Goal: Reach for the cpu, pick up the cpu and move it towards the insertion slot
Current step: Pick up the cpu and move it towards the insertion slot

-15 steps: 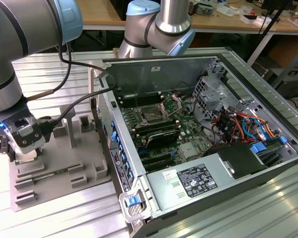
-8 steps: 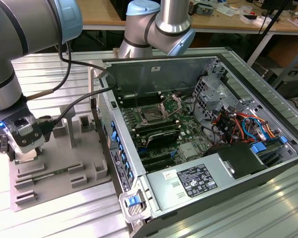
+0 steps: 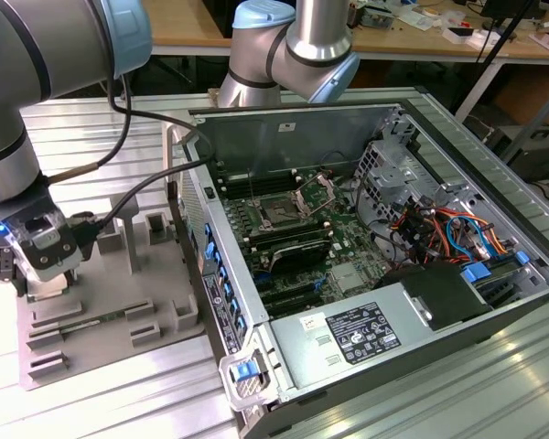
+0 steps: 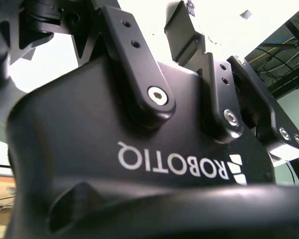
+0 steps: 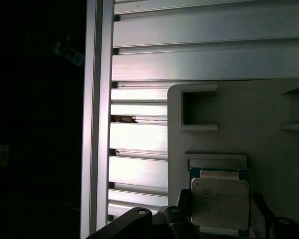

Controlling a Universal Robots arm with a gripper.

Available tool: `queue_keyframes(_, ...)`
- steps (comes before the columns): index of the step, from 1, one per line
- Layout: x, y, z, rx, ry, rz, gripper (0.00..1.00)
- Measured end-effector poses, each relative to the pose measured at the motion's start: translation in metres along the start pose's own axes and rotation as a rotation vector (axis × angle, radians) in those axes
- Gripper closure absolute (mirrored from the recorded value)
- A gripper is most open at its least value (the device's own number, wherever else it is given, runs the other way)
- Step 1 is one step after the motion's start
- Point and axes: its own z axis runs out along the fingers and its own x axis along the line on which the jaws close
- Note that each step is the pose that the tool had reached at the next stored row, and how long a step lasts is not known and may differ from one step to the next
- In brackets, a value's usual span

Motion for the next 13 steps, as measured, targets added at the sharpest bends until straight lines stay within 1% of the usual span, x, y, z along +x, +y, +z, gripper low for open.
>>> queue_keyframes(8, 0.0, 0.0, -0.0017, -0.0005, 0.0, 0.0, 0.46)
queue_keyframes(11, 0.0, 0.0, -0.0019, -0.0014, -0.0001, 0.0, 0.46)
queue_keyframes(13, 0.0, 0.0, -0.002, -0.0033, -0.0002, 0.0, 0.46)
